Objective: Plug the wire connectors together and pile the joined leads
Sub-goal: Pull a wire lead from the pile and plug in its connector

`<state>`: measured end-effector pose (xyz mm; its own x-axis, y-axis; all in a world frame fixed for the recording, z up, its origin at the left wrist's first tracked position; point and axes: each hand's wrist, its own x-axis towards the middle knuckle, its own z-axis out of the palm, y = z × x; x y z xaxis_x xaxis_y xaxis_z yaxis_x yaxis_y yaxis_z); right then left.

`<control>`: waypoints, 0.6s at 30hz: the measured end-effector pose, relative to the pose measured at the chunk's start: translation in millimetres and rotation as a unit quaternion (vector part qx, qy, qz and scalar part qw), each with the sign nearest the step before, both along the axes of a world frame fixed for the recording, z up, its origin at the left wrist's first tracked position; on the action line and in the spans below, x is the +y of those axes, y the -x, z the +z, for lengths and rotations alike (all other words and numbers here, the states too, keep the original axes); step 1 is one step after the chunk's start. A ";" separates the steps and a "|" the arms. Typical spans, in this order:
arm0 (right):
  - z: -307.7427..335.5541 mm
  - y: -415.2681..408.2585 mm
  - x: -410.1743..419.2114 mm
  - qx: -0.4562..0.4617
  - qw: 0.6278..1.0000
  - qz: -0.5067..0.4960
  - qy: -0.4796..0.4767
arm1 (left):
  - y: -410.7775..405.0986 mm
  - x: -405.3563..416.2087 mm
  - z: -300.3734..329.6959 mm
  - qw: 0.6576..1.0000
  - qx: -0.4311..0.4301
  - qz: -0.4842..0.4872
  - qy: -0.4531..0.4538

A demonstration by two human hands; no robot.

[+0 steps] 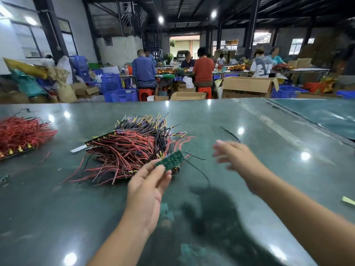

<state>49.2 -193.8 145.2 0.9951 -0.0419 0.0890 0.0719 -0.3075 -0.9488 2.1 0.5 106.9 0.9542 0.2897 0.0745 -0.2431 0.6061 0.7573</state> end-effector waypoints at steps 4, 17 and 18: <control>-18.9 57.7 8.8 0.054 0.983 0.078 -0.157 | 9.6 -15.5 -7.4 0.989 -0.023 -0.109 -0.100; -47.0 76.3 -4.6 -0.203 0.973 0.064 -0.085 | 21.1 -33.6 -16.0 0.925 -0.150 -0.052 -0.344; -47.9 76.3 -5.1 -0.202 0.972 0.075 -0.094 | 21.5 -34.0 -16.3 0.922 -0.159 -0.043 -0.351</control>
<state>-27.1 -198.8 97.3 0.8768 0.0469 0.4785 0.4808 -0.0887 -0.8723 -19.4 -33.5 90.5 0.8684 -0.0121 0.4957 -0.4954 0.0202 0.8684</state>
